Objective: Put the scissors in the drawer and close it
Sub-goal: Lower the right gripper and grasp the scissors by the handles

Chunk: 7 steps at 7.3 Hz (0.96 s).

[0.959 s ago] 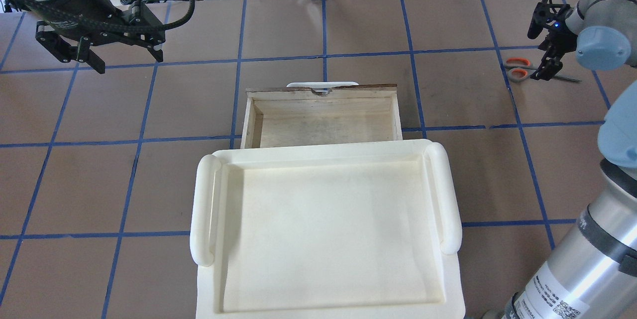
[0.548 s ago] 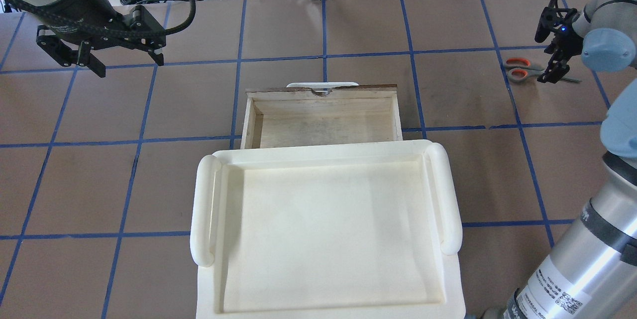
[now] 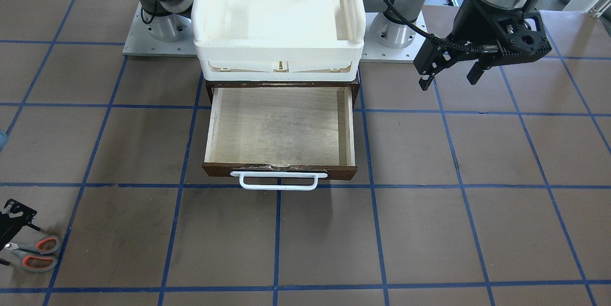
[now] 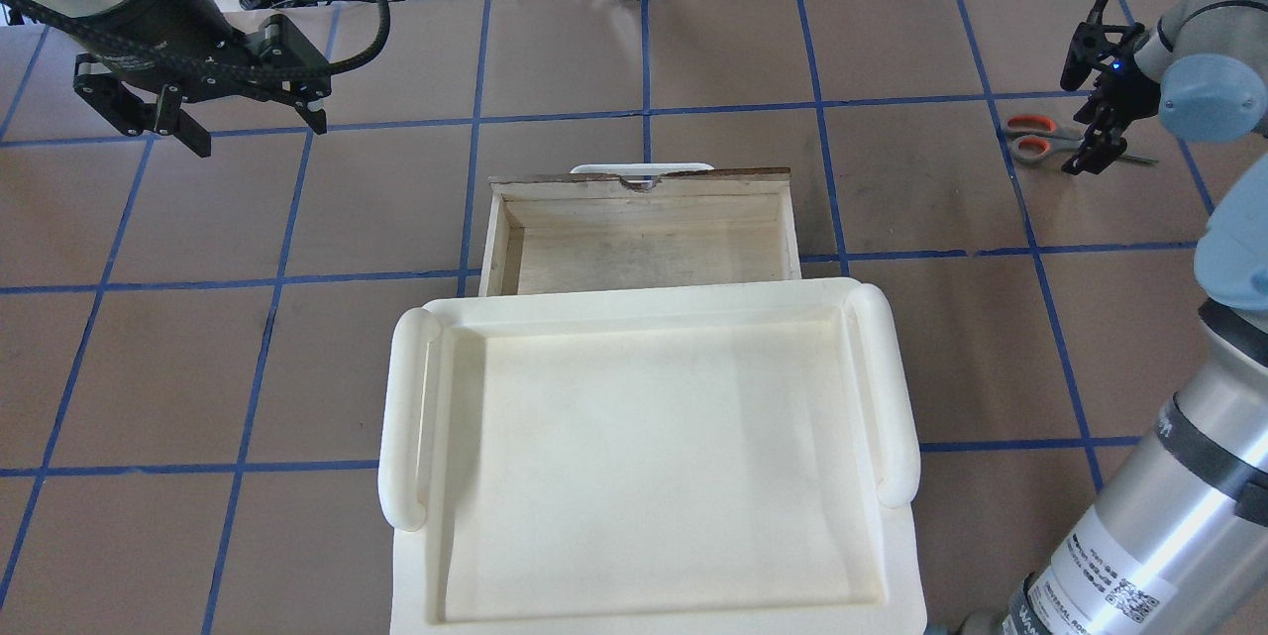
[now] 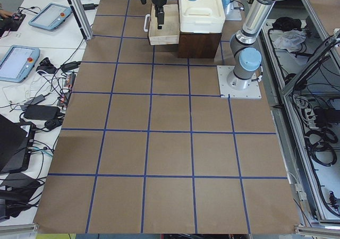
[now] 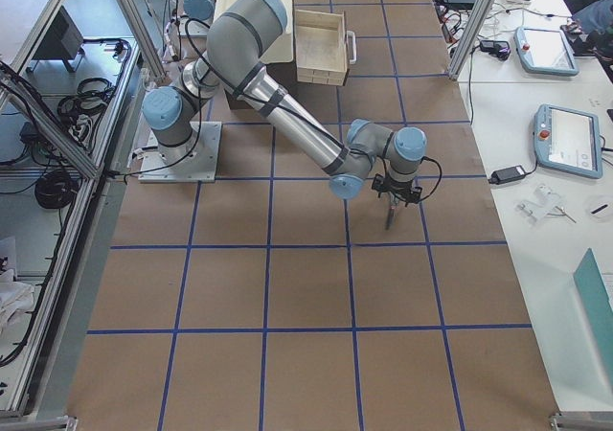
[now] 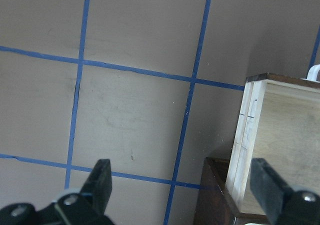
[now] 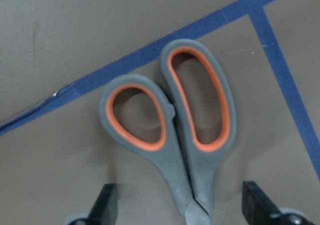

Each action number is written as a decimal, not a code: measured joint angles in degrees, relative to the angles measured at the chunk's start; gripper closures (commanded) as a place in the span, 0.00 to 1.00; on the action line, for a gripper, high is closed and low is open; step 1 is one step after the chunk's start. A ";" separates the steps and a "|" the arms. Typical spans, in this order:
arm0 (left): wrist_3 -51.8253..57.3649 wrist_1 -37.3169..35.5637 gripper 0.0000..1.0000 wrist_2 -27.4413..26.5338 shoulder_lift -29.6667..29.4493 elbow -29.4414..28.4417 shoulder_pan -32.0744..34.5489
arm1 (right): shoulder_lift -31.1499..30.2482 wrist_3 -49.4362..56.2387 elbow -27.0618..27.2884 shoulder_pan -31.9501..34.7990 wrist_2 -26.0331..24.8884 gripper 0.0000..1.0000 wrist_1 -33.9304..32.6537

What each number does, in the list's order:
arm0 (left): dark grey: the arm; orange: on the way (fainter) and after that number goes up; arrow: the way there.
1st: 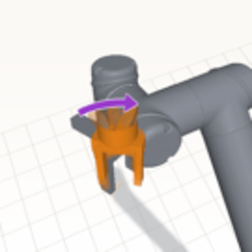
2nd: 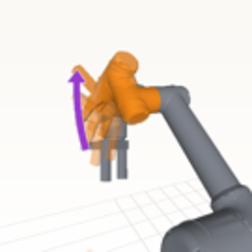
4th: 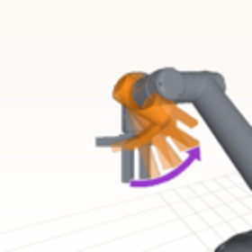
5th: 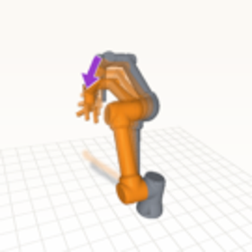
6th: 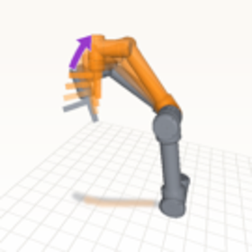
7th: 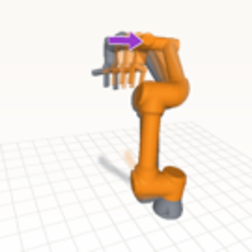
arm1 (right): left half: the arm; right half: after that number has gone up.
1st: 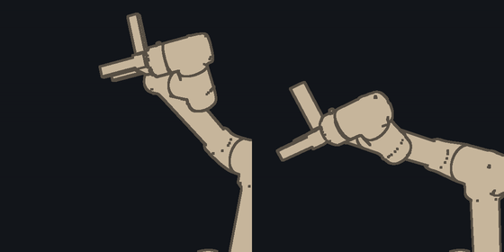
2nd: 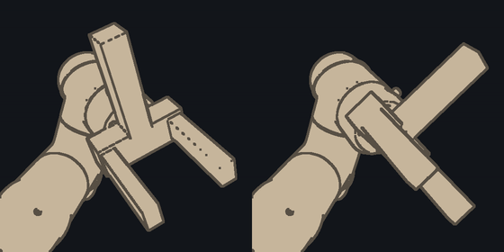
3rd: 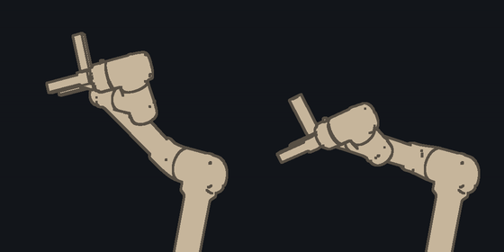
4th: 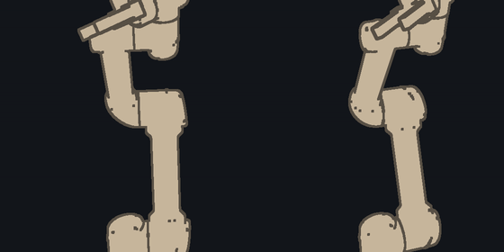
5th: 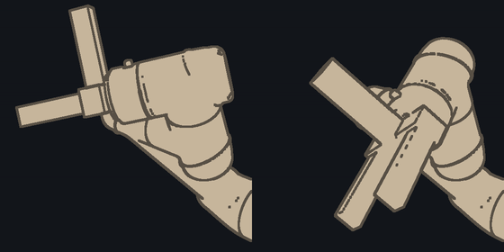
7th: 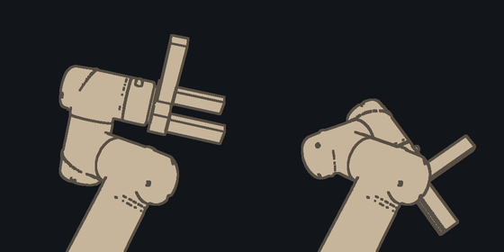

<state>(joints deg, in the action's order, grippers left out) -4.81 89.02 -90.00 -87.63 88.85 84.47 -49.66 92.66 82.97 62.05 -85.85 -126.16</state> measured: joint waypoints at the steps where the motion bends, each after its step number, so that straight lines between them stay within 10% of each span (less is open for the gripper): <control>1: -0.01 -0.12 0.00 0.00 -0.01 0.00 -0.03 | -0.04 -0.12 0.00 0.00 -0.26 1.00 0.25; 7: -0.02 -0.77 0.00 0.01 -0.08 0.00 -0.13 | -2.78 -0.15 -0.26 1.25 -2.04 1.00 0.84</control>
<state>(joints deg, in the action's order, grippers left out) -4.83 88.25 -89.99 -87.71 88.86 84.34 -52.44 92.51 82.72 63.30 -87.88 -125.32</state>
